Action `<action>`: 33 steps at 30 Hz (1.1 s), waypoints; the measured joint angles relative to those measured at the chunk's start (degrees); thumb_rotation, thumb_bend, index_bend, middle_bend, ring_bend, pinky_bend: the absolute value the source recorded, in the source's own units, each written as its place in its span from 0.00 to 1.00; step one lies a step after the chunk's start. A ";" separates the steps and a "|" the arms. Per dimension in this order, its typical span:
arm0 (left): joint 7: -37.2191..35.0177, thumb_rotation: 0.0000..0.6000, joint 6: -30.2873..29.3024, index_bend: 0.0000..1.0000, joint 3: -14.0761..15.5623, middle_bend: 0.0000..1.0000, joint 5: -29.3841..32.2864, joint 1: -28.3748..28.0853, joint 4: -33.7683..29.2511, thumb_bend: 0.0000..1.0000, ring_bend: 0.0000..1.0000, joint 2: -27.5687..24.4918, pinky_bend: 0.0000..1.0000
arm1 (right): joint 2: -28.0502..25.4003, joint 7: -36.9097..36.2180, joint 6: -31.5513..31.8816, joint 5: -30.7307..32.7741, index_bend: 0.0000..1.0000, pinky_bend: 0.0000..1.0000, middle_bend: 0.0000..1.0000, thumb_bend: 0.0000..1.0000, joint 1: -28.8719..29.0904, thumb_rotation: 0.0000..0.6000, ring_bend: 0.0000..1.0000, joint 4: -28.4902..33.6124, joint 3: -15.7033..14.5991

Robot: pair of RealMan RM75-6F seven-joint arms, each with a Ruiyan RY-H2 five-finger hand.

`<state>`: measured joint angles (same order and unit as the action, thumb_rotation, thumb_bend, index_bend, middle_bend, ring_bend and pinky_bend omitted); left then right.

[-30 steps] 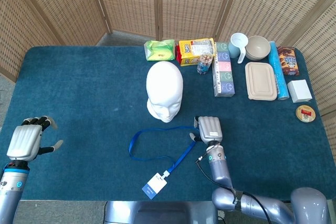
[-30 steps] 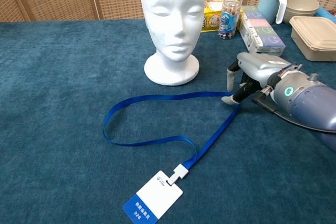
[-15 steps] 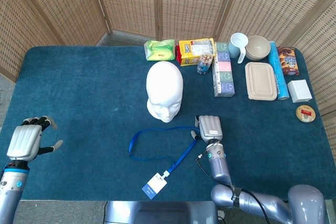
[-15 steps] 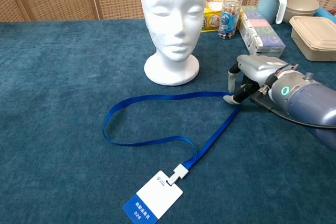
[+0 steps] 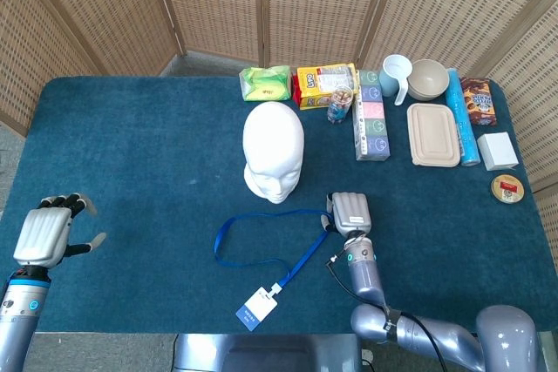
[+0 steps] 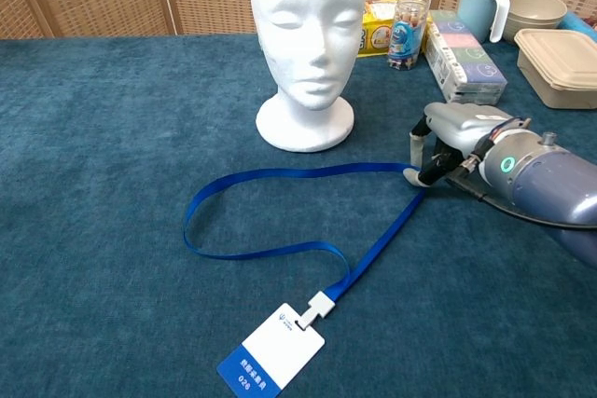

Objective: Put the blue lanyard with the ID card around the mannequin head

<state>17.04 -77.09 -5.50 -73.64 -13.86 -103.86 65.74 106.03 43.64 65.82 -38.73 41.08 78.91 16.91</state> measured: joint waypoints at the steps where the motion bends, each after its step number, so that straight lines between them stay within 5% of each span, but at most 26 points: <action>1: 0.01 0.84 -0.02 0.46 0.01 0.36 0.00 0.00 -0.01 0.21 0.34 0.01 0.27 | 0.00 -0.09 -0.01 0.03 0.52 1.00 1.00 0.45 0.01 0.80 1.00 -0.05 -0.06; 33: 1.05 0.84 0.47 0.46 0.12 0.36 0.48 -0.65 -0.49 0.21 0.34 -0.22 0.27 | 0.01 0.86 1.74 -0.76 0.57 1.00 1.00 0.48 -0.05 0.83 1.00 -0.46 -1.73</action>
<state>18.09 -76.61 -5.39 -73.16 -14.52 -104.34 65.52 106.05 44.51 67.56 -39.49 41.03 78.45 15.17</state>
